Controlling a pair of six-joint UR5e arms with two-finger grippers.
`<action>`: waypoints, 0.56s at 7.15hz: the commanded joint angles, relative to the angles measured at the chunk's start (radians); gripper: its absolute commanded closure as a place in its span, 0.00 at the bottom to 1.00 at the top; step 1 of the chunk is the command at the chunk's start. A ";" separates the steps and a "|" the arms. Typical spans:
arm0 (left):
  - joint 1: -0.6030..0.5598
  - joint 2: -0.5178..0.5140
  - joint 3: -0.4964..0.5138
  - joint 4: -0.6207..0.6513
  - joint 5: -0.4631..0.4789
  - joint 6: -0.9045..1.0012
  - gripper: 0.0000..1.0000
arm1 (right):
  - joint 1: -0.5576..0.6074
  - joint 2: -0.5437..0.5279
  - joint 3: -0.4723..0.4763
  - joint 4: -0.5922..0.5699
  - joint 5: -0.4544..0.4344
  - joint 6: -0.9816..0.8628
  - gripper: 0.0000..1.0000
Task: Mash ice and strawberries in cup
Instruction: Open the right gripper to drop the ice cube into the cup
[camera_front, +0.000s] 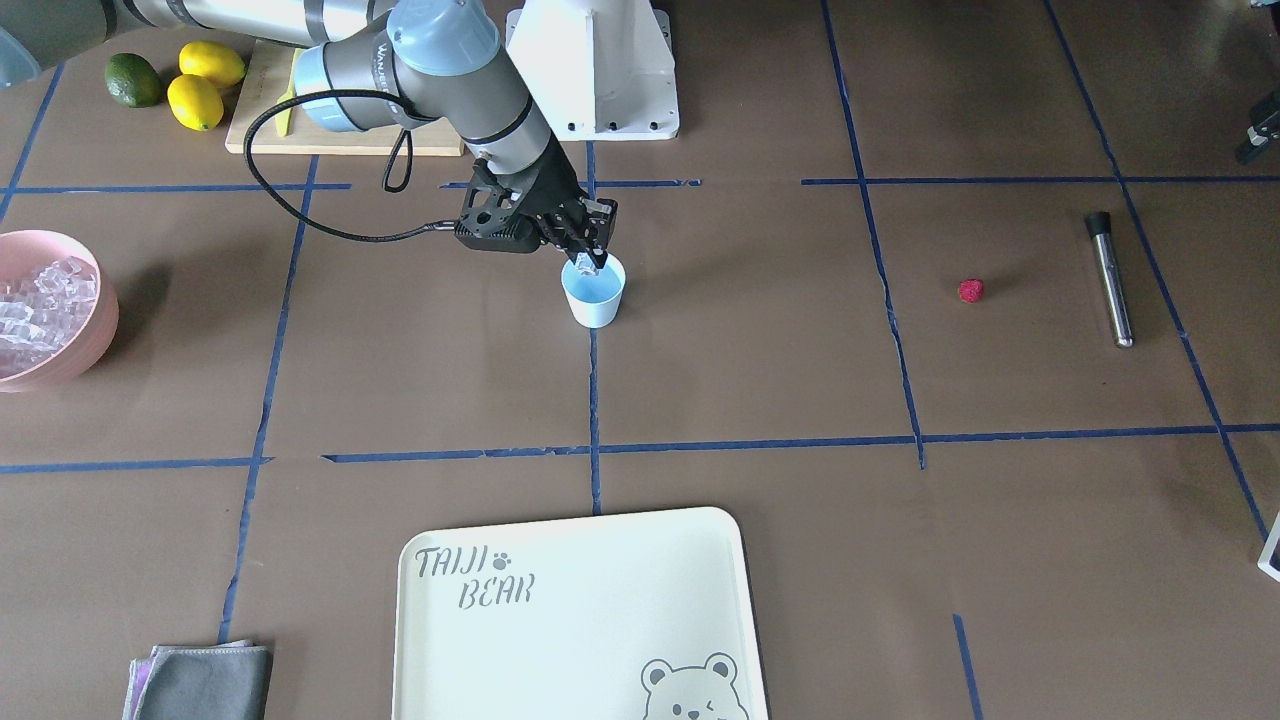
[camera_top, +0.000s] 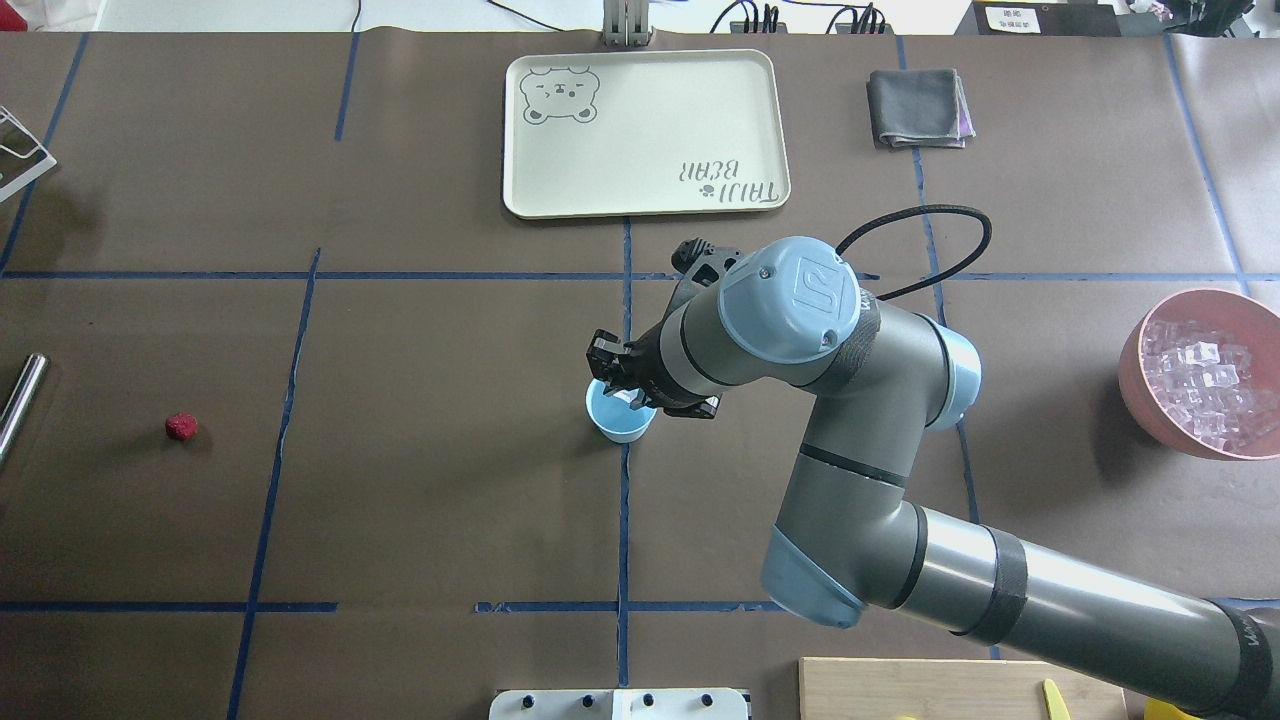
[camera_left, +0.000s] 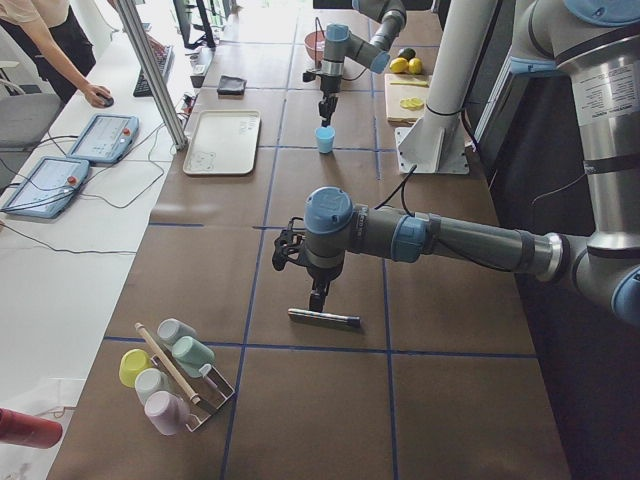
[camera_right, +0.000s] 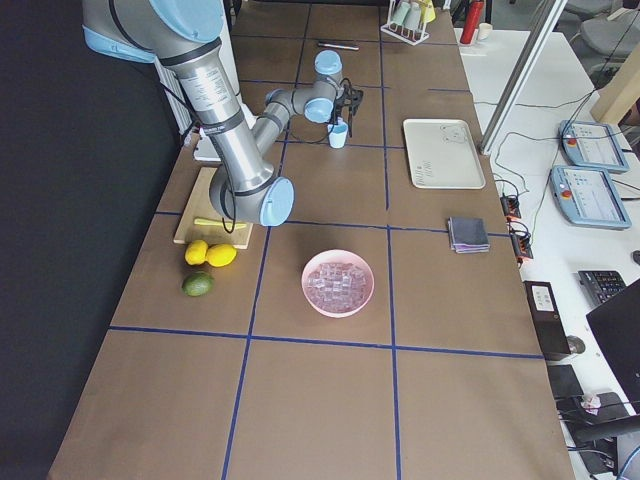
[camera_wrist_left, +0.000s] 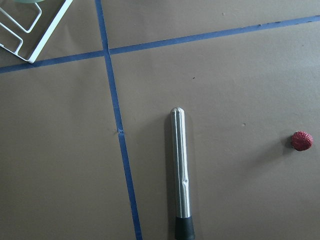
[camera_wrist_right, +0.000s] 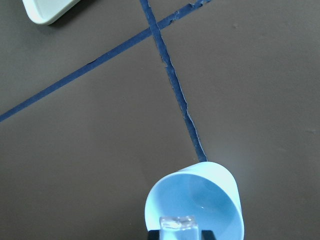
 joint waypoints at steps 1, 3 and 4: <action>0.000 0.000 -0.001 -0.001 0.000 0.000 0.00 | -0.001 0.011 -0.013 -0.002 -0.008 -0.004 0.01; 0.000 0.000 -0.002 -0.001 0.000 0.003 0.00 | 0.078 -0.053 0.057 -0.034 0.078 -0.008 0.00; 0.000 0.003 -0.002 -0.007 -0.012 0.003 0.00 | 0.202 -0.161 0.143 -0.051 0.203 -0.071 0.00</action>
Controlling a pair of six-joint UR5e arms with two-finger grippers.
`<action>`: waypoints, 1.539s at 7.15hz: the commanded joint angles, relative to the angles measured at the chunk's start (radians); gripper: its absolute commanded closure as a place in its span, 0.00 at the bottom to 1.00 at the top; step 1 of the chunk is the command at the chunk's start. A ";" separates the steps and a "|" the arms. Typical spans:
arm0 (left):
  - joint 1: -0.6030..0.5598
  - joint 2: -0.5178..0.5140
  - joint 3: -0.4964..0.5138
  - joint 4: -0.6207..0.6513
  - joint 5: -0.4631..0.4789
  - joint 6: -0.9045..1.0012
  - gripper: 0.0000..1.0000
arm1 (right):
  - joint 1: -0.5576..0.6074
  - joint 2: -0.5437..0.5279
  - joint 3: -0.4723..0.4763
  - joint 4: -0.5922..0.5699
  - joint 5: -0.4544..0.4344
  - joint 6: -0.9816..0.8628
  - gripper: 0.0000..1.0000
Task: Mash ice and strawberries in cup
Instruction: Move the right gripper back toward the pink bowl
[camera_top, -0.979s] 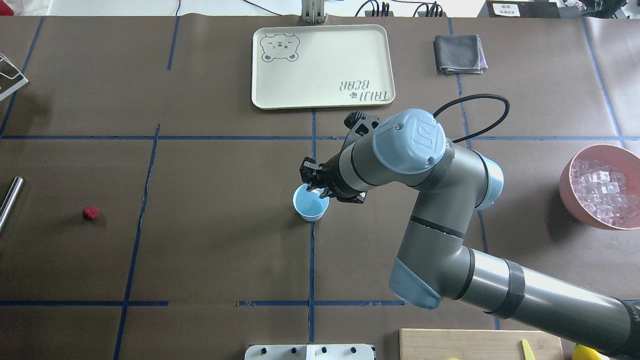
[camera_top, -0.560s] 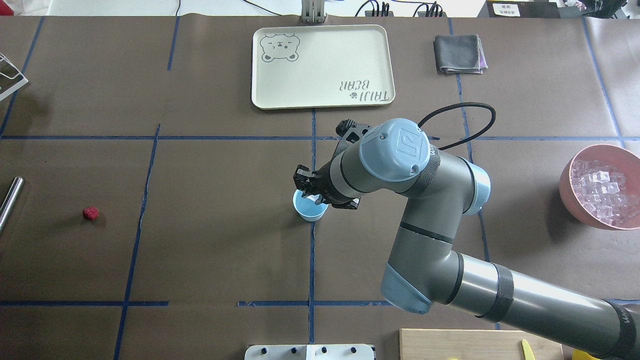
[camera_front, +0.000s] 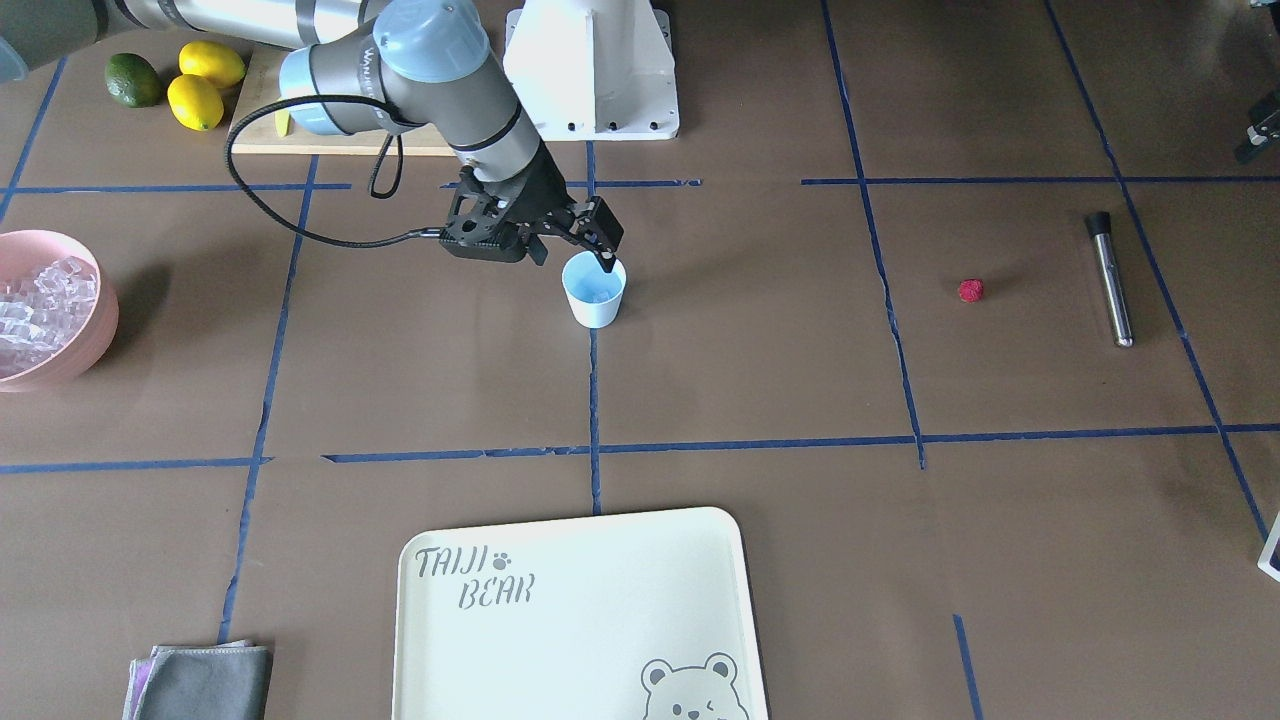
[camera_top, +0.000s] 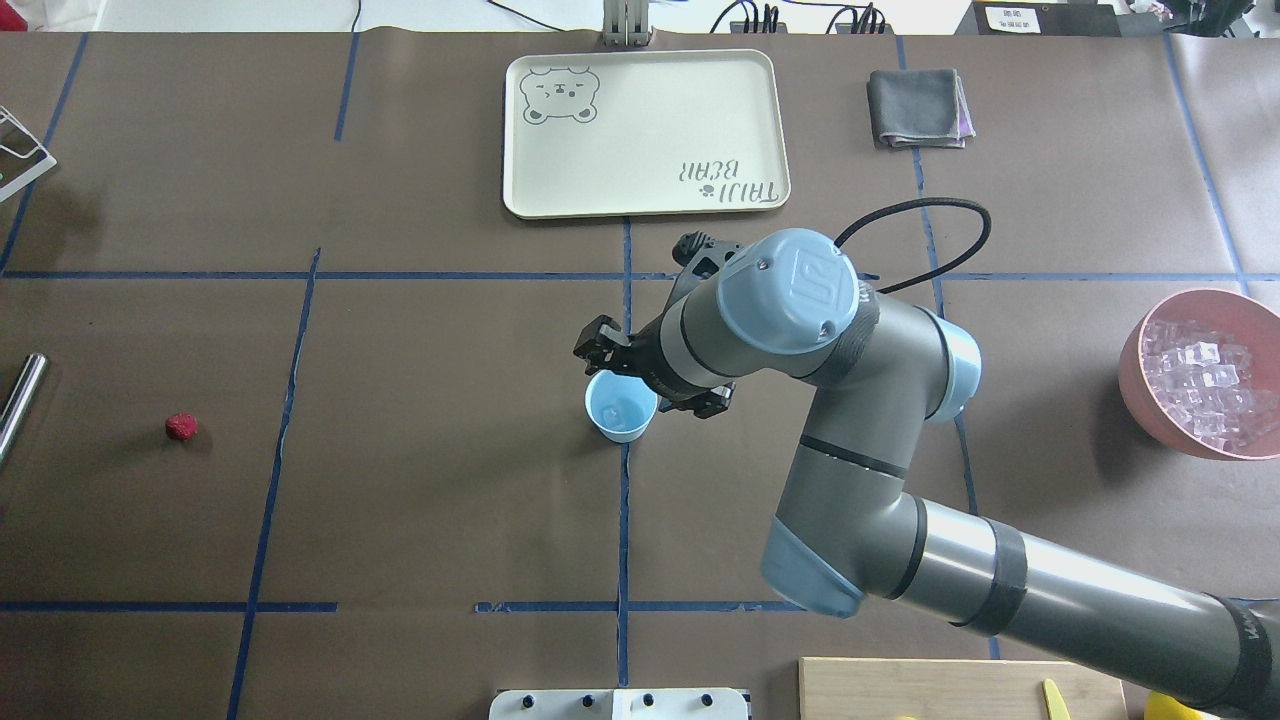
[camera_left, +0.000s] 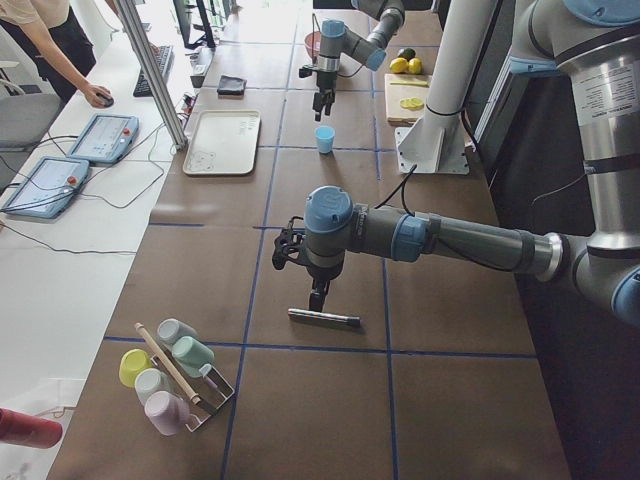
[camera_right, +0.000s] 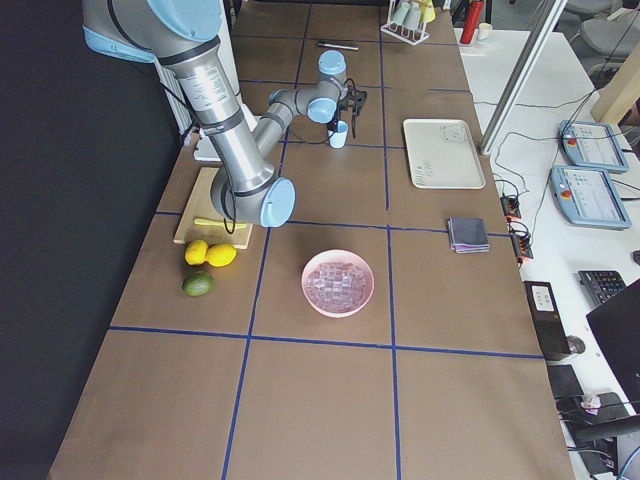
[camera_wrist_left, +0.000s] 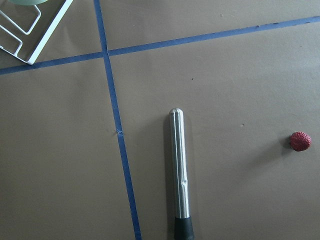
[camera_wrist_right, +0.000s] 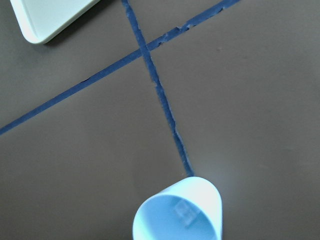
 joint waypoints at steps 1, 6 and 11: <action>0.000 0.002 0.000 -0.007 -0.020 0.001 0.00 | 0.210 -0.198 0.143 -0.023 0.221 -0.185 0.00; 0.000 0.012 -0.010 -0.017 -0.020 0.003 0.00 | 0.618 -0.679 0.170 -0.025 0.401 -1.088 0.00; 0.000 0.012 -0.008 -0.017 -0.020 0.006 0.00 | 0.656 -0.705 -0.022 -0.008 0.374 -1.319 0.00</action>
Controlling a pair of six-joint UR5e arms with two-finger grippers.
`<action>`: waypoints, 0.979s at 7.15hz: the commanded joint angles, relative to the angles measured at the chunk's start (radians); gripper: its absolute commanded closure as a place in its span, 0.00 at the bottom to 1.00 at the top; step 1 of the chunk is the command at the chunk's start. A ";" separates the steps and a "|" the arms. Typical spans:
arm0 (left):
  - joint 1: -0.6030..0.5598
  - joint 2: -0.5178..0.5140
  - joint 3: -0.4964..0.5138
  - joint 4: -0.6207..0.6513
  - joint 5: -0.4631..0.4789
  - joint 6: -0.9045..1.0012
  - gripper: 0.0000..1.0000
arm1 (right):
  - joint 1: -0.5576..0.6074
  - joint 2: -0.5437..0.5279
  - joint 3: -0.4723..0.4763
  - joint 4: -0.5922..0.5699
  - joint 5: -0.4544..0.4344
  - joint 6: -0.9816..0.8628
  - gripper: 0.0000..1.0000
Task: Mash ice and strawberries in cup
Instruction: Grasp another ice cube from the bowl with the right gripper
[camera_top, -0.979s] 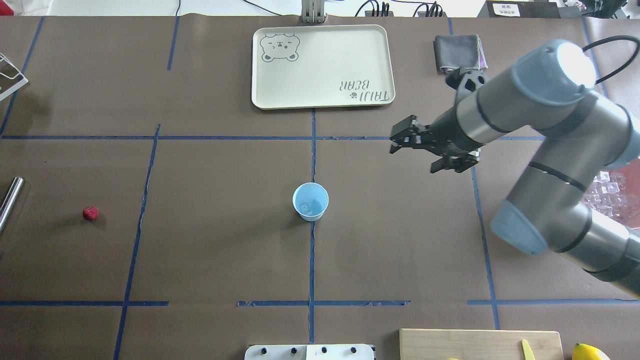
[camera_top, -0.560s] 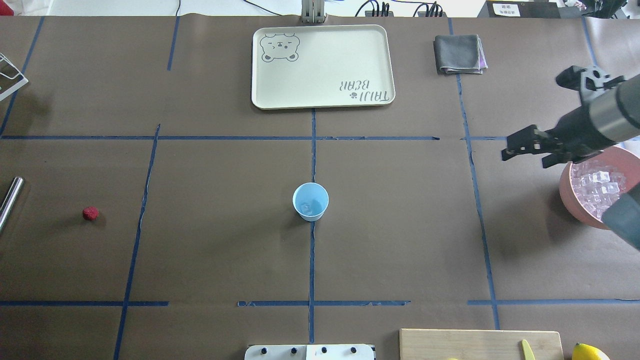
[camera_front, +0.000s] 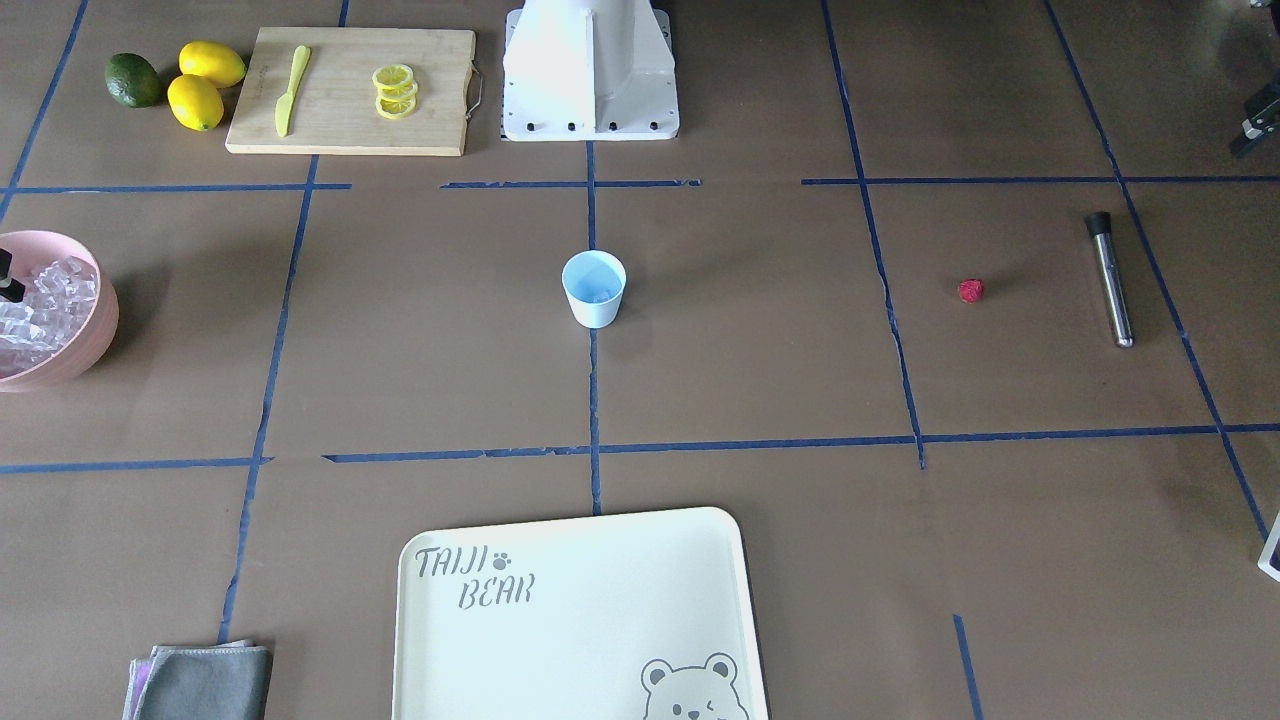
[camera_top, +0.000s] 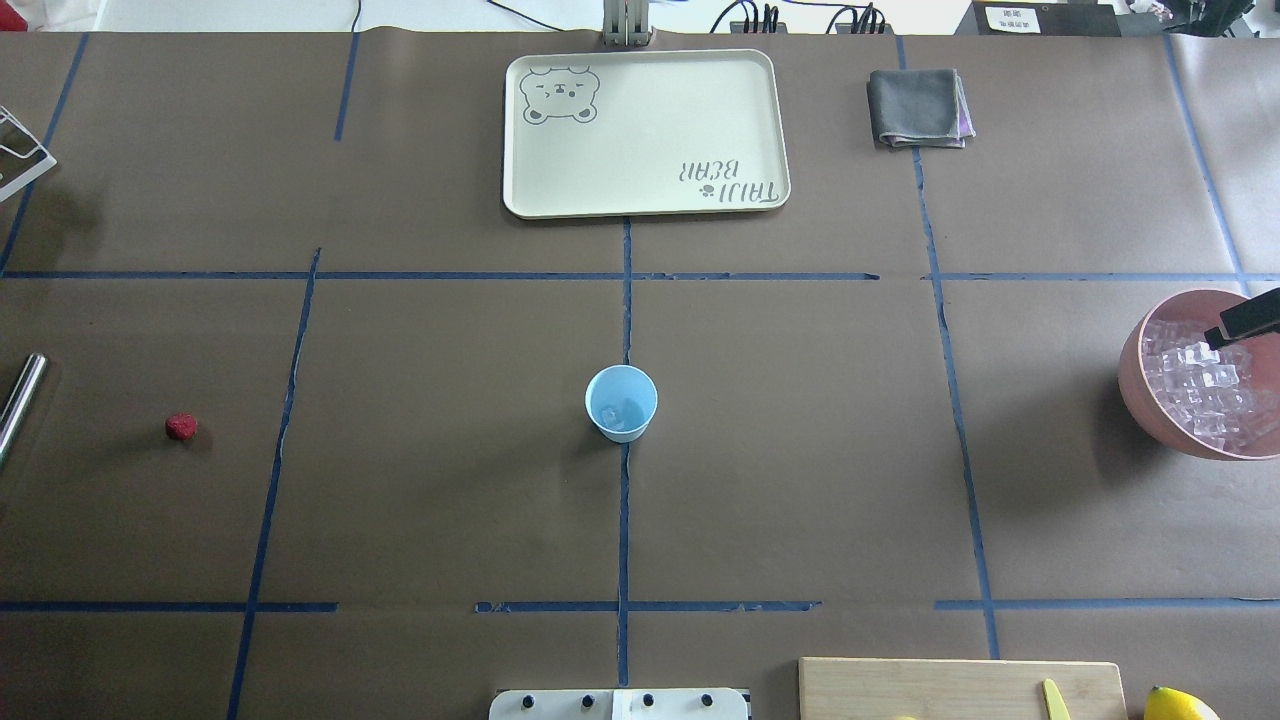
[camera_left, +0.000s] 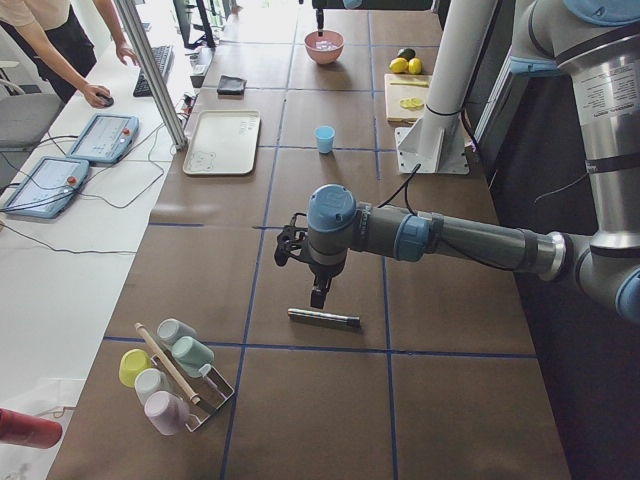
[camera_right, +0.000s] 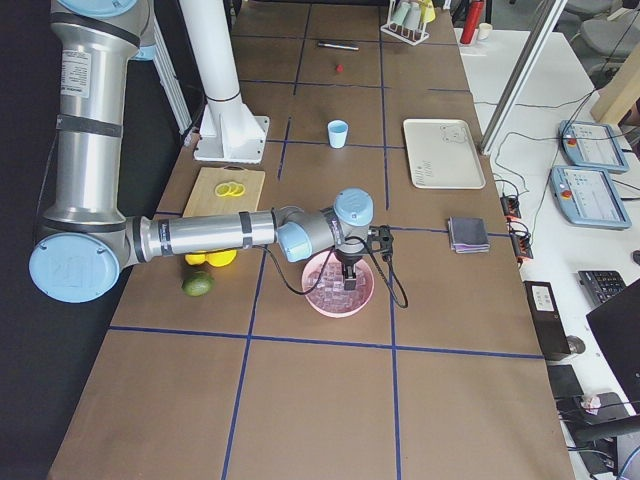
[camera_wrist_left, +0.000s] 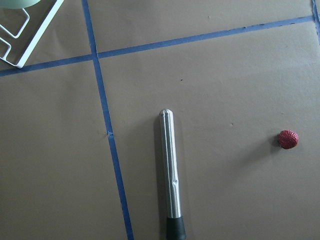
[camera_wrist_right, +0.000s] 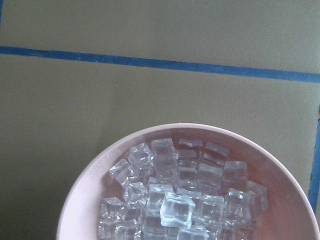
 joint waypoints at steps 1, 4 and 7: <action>0.000 0.000 0.003 0.000 0.000 0.001 0.00 | -0.030 -0.005 -0.016 0.002 -0.008 0.004 0.00; 0.000 0.000 0.003 0.000 0.000 0.003 0.00 | -0.050 -0.016 -0.041 0.000 -0.008 0.003 0.01; 0.000 0.000 0.003 0.000 0.001 0.003 0.00 | -0.076 -0.013 -0.056 0.000 -0.013 0.004 0.03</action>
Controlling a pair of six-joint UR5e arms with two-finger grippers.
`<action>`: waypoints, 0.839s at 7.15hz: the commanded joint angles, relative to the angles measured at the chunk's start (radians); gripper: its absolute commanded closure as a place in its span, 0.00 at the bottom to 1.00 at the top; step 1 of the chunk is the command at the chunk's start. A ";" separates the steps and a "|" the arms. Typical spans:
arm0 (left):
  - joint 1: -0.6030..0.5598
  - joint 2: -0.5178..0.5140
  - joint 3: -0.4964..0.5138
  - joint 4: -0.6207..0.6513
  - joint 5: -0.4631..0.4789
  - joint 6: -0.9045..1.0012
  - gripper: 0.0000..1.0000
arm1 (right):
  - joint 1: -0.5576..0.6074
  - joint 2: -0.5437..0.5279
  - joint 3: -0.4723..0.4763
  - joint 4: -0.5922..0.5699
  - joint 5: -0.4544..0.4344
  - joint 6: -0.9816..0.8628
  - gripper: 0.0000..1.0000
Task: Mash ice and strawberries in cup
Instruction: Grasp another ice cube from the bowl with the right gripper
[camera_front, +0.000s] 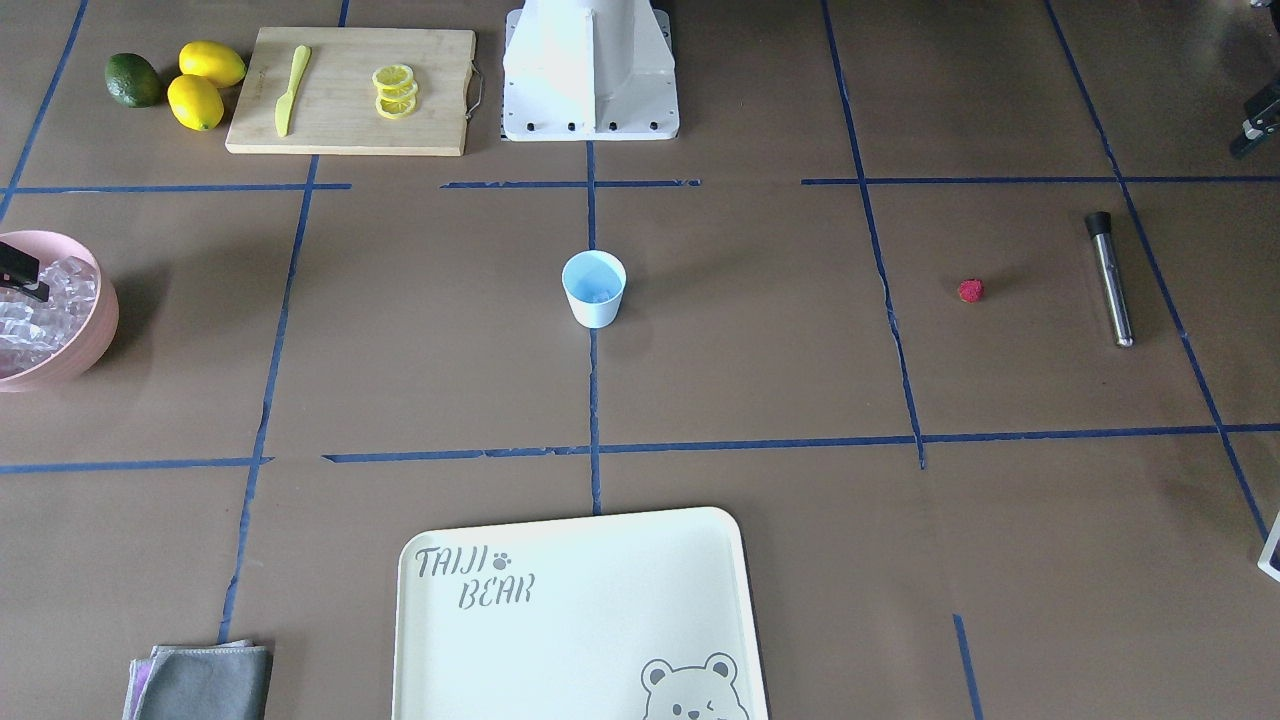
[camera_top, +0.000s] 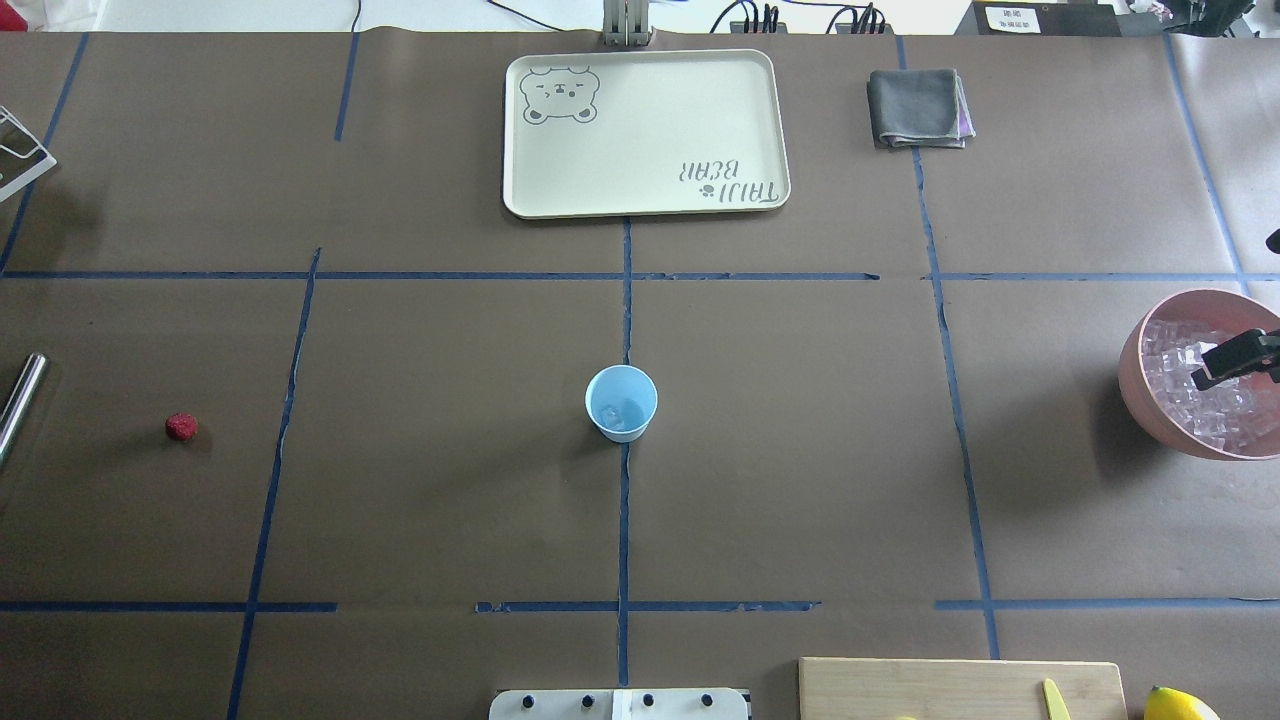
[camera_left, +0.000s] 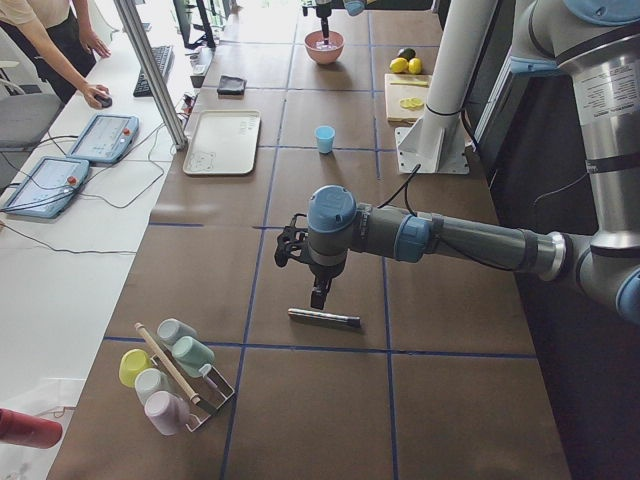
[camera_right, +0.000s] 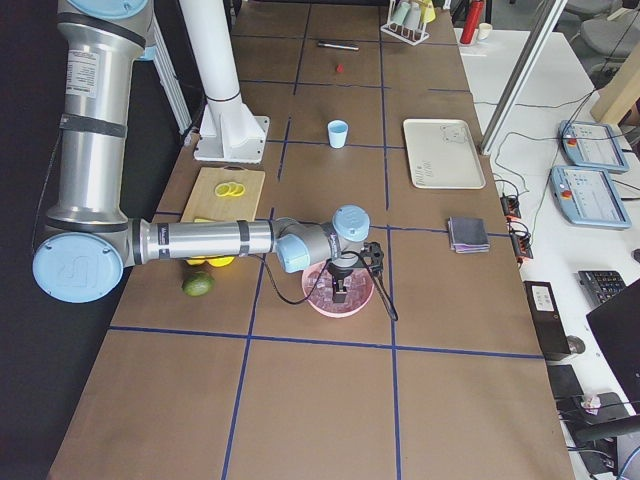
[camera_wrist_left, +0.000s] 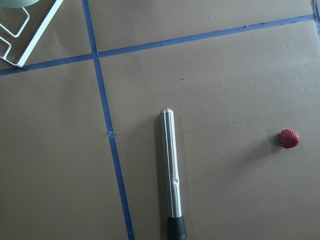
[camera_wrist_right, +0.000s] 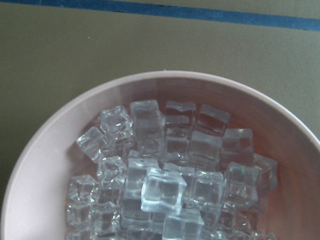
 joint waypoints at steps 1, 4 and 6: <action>0.000 0.000 0.000 0.000 0.001 0.000 0.00 | -0.014 0.003 -0.016 0.002 -0.018 -0.001 0.05; 0.000 0.001 0.000 0.000 -0.001 0.002 0.00 | -0.013 0.005 -0.015 0.000 -0.020 0.002 0.78; 0.000 0.001 0.000 0.000 0.001 0.002 0.00 | -0.011 0.009 -0.006 0.000 -0.009 -0.001 1.00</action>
